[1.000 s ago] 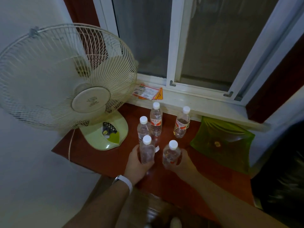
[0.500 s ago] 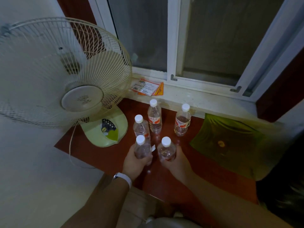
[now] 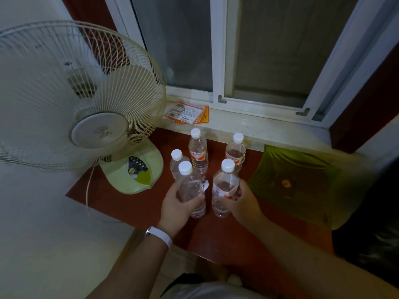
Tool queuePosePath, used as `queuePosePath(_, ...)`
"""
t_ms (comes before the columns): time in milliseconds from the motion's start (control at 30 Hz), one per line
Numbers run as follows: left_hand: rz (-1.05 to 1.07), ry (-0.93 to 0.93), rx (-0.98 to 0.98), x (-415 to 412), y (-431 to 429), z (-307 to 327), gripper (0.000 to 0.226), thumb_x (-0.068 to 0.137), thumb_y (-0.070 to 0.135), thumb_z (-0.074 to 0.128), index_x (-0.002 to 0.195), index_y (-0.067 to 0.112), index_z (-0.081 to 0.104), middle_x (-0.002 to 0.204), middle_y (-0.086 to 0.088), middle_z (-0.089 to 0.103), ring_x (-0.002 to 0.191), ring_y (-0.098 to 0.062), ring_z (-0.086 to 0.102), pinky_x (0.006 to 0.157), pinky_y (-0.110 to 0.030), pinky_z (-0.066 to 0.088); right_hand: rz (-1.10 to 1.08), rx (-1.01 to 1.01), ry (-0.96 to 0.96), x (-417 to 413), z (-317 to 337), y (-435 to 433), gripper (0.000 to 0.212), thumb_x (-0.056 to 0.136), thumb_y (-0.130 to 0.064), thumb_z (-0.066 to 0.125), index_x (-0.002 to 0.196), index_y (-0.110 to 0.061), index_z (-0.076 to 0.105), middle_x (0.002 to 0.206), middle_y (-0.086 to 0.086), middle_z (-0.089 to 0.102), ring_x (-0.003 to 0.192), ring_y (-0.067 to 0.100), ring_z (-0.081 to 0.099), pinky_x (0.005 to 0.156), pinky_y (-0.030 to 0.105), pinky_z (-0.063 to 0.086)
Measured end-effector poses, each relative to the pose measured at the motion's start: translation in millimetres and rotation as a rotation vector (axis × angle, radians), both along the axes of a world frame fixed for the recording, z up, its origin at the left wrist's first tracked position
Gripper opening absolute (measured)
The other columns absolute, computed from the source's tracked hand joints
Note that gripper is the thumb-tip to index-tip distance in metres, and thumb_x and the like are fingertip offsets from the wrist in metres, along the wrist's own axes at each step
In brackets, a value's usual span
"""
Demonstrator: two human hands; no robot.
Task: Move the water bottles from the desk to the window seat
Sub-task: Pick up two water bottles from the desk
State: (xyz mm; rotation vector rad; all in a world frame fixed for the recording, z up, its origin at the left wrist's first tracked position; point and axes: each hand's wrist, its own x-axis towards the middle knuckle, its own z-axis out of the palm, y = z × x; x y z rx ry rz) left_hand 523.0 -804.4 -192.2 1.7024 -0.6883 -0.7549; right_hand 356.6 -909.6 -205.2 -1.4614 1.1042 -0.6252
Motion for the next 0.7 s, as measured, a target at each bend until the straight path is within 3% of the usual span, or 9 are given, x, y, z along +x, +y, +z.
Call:
queuePosePath(100,-0.071,0.004,-0.042,-1.0,-6.0,4.8,0.064,0.068,0.006,0.089,0.112,0.046,0.064,0.114,0.009,0.073,0.106,-0.004,0.069,0.089,-0.021,0.053,-0.053,-0.004,-0.048,-8.0,9.3,2.5,0.052,0.068,-0.007,0.086,0.109,-0.027,0.061,0.104,-0.001,0.073,0.096,0.01,0.07,0.082,0.025,0.055)
queuePosePath(167,-0.14,0.028,-0.049,-0.6,-10.8,10.2,0.064,0.069,0.004,0.088,0.106,0.051,0.066,0.112,0.008,0.075,0.105,-0.007,0.07,0.088,-0.024,0.054,-0.102,-0.011,-0.069,-13.6,19.6,7.7,0.051,0.071,-0.003,0.084,0.108,-0.029,0.059,0.104,-0.002,0.072,0.094,0.004,0.069,0.077,0.017,0.054)
queuePosePath(300,-0.307,0.05,-0.039,3.3,-19.9,16.8,0.061,0.067,0.014,0.09,0.118,0.037,0.065,0.116,0.002,0.073,0.105,-0.007,0.07,0.09,-0.026,0.056,-0.212,-0.016,-0.05,-23.4,39.2,24.6,0.054,0.075,-0.008,0.083,0.115,-0.027,0.053,0.103,-0.016,0.064,0.085,-0.02,0.061,0.067,0.002,0.046)
queuePosePath(367,-0.403,0.046,-0.051,6.3,-25.2,20.8,0.068,0.066,0.025,0.091,0.129,0.027,0.062,0.121,0.005,0.071,0.109,-0.005,0.067,0.089,-0.024,0.056,-0.286,-0.019,-0.032,-28.2,47.4,35.4,0.054,0.076,-0.01,0.082,0.118,-0.027,0.052,0.103,-0.02,0.062,0.09,-0.02,0.06,0.066,0.001,0.046)
queuePosePath(433,-0.507,0.026,-0.038,7.1,-29.3,22.3,0.067,0.066,0.036,0.089,0.127,0.029,0.062,0.12,0.008,0.07,0.11,-0.006,0.066,0.085,-0.022,0.056,-0.356,-0.015,-0.017,-33.5,53.3,50.2,0.053,0.077,-0.011,0.081,0.119,-0.026,0.052,0.103,-0.02,0.061,0.088,-0.022,0.058,0.066,0.0,0.045)
queuePosePath(533,-0.617,0.036,-0.057,4.3,-30.9,27.5,0.052,0.072,0.023,0.088,0.117,0.035,0.065,0.111,0.013,0.072,0.103,0.002,0.067,0.077,-0.014,0.053,-0.461,-0.019,-0.009,-40.1,61.9,75.9,0.054,0.078,-0.013,0.081,0.12,-0.027,0.051,0.104,-0.019,0.062,0.085,-0.023,0.058,0.064,0.001,0.046)
queuePosePath(700,-0.798,0.108,-0.074,-9.7,-25.6,25.9,0.064,0.064,0.035,0.089,0.122,0.03,0.064,0.113,0.011,0.073,0.107,-0.007,0.068,0.087,-0.029,0.055,-0.63,-0.023,-0.008,-54.8,69.9,126.8,0.051,0.08,-0.018,0.08,0.121,-0.03,0.052,0.103,-0.017,0.066,0.09,-0.016,0.062,0.068,0.01,0.05)
